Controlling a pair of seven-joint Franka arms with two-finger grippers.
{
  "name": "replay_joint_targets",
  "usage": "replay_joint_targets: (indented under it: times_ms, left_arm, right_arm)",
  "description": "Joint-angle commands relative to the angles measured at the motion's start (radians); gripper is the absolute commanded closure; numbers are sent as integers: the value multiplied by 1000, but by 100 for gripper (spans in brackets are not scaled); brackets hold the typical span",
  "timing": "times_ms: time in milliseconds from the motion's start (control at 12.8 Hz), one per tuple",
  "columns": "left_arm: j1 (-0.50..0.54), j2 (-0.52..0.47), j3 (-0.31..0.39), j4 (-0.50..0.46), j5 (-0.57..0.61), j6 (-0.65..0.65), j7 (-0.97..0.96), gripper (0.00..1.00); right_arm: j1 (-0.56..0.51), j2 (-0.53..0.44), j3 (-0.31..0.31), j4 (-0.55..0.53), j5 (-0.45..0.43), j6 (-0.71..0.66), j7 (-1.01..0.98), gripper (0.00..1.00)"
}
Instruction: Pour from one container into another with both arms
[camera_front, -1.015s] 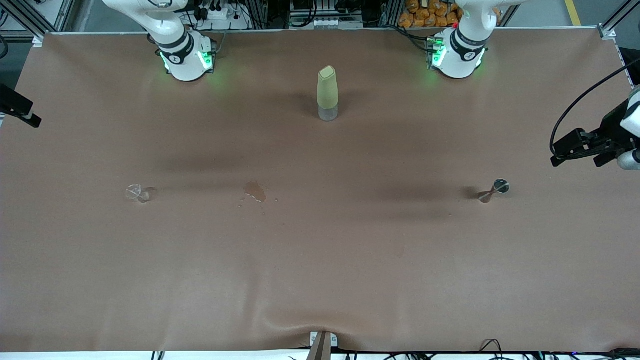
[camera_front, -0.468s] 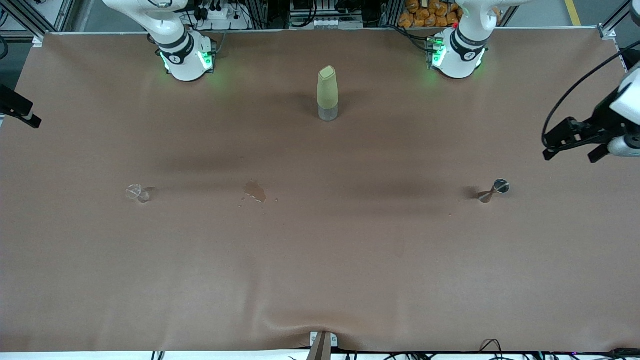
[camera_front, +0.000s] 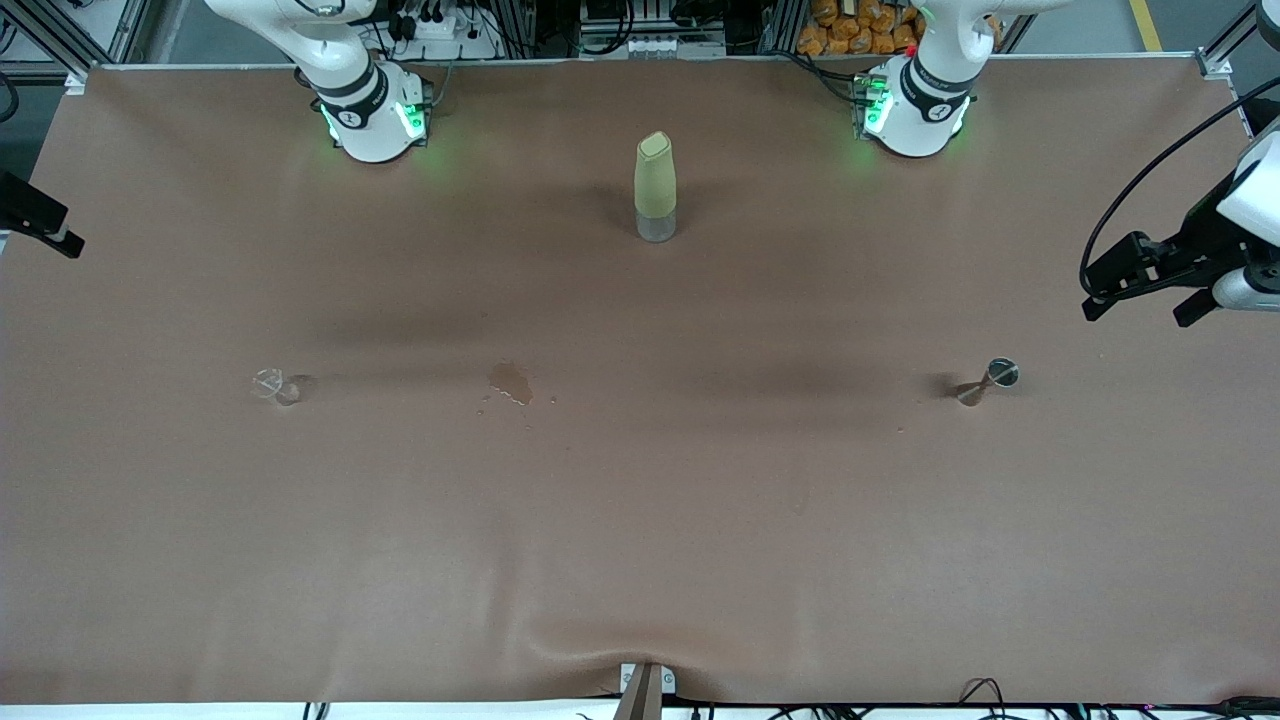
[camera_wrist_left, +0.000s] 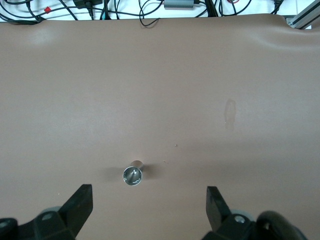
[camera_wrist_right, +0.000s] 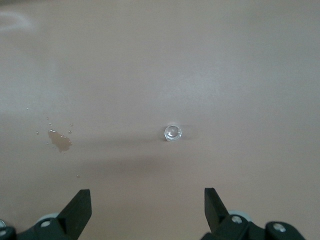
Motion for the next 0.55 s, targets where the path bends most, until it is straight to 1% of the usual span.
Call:
replay_joint_targets:
  times_ms: [0,468]
  left_arm:
    - [-5,-7,7,-2,-6,-7,4,0]
    - [-10,12,6,7,15,-27,-26,0]
  right_arm:
    - [3,16,4,20,-13,-5,-9,0]
    - [-4,33,4,20,-13,-3,-7,0]
